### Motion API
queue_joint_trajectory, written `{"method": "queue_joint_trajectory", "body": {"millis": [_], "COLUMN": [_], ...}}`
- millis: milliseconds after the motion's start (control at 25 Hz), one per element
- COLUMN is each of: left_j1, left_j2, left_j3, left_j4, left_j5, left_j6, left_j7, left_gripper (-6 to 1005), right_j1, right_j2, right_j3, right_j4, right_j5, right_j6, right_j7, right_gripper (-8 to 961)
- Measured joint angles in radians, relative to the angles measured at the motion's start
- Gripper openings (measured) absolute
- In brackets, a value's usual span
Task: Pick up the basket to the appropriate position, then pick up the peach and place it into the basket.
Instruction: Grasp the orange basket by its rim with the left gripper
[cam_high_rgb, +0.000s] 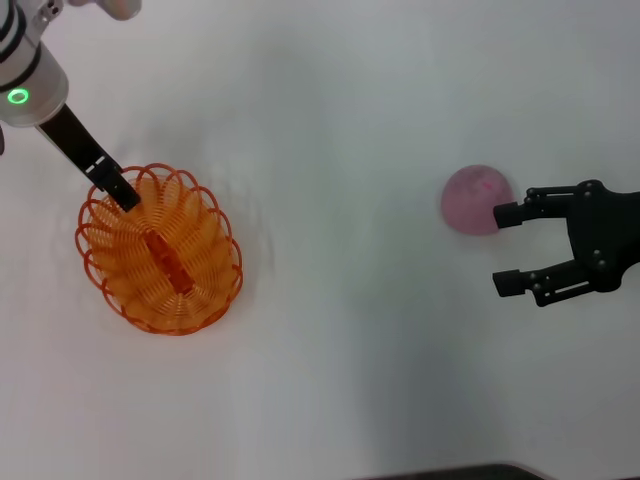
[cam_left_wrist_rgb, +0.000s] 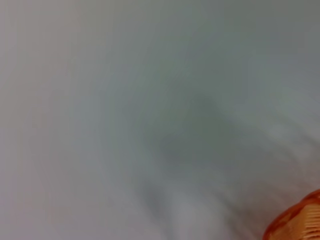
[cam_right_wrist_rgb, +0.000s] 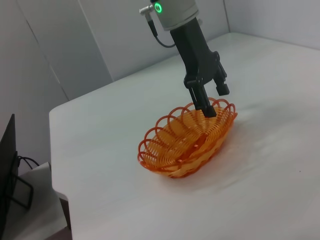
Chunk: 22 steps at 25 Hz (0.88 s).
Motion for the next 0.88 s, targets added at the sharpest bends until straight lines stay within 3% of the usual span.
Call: {"method": "queue_joint_trajectory", "body": {"millis": [880], "left_j1": [0.000], "left_j2": [-0.018], "left_j3": [0.015], "left_j4": [-0.004], "left_j5": [0.000], "left_j6": [-0.005], "left_j7": [-0.002], "left_gripper": [840], "right_j1": [0.000], "right_j2": [0.007], "right_j3": [0.000], "right_j4": [0.002], "right_j5": [-0.012], "right_j6": [0.015], "right_j7": [0.001], "right_gripper": [941]}}
